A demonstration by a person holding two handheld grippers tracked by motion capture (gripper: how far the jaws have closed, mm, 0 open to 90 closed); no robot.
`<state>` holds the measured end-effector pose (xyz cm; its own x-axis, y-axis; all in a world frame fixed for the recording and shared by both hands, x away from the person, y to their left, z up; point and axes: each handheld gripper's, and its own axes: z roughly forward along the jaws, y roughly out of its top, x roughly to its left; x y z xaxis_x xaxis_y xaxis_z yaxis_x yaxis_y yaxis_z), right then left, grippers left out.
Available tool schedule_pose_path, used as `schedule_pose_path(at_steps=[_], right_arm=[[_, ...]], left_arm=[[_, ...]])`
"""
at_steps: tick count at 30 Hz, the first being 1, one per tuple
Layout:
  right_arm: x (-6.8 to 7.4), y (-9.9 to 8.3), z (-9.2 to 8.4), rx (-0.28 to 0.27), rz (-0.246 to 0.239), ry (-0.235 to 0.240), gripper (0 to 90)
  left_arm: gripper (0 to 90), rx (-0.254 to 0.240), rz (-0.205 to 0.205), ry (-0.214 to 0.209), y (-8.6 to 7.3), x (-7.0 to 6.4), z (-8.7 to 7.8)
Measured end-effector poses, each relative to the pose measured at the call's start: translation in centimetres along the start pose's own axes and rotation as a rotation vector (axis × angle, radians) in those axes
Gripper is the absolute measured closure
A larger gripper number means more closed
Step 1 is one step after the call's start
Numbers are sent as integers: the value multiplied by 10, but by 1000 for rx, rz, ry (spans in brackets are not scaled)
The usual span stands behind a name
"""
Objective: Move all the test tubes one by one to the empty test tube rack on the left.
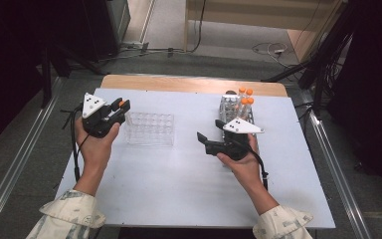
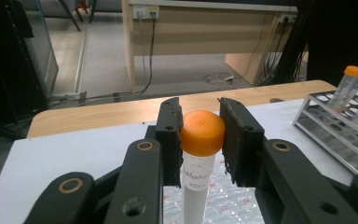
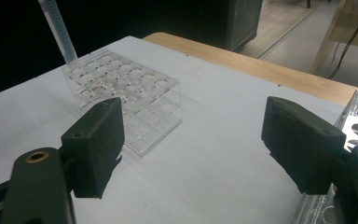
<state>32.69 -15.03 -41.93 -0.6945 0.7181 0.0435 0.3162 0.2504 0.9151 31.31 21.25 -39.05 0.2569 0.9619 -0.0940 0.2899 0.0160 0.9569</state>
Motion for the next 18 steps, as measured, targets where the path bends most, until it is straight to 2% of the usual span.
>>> schedule_pose_path(at_steps=[9, 18], right_arm=[[-4, 0, -3, -7, 4, -10, 200], [-7, 0, -6, -9, 11, -17, 200]], left_arm=[[707, 11, 21, 28, -2, 3, 2], [706, 32, 22, 29, -14, 4, 9]])
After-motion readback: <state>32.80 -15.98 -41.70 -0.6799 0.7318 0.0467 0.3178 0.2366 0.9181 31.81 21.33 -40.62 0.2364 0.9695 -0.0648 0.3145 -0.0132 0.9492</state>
